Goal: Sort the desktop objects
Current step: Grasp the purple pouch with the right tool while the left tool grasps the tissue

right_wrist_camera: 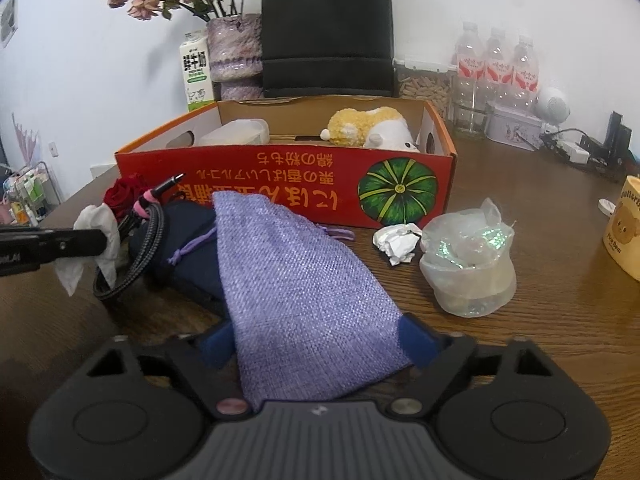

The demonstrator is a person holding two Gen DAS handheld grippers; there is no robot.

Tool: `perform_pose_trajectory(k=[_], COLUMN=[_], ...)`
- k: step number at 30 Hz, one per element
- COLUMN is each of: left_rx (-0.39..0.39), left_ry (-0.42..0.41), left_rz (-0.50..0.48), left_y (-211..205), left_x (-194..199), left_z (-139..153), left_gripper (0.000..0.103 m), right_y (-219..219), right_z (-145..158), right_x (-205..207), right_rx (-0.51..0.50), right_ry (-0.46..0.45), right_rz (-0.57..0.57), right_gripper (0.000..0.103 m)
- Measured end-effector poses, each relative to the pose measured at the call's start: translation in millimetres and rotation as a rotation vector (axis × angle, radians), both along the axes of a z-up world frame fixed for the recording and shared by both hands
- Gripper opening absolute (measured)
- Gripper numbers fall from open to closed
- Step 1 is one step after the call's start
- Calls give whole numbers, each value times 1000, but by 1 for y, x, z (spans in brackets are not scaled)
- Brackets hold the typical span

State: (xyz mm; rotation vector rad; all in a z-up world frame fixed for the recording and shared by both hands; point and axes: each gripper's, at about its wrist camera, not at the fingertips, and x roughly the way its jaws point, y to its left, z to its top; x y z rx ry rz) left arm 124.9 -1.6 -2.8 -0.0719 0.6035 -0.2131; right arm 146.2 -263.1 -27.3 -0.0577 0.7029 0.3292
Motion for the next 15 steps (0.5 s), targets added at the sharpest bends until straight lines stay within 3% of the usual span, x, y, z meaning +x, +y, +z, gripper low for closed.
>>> perform_pose_trajectory(k=[2, 6, 10, 11, 15], left_rx=[-2, 2, 5, 6, 4], left_ry=[2, 2, -1, -3, -15], left_rz=[4, 8, 7, 8, 10], left_y=[2, 1, 0, 0, 2], left_x=[-1, -2, -5, -6, -10], left_z=[0, 0, 0, 1, 4], left_gripper=[7, 7, 8, 8, 8], right_y=[-2, -5, -6, -6, -6], right_z=[1, 2, 3, 3, 5], right_x=[-4, -8, -10, -10, -15], right_rx=[-8, 3, 36, 41, 47], right_ry=[-8, -14, -7, -6, -28], right_rz=[6, 26, 43, 42, 22], right_gripper=[59, 39, 6, 2, 2])
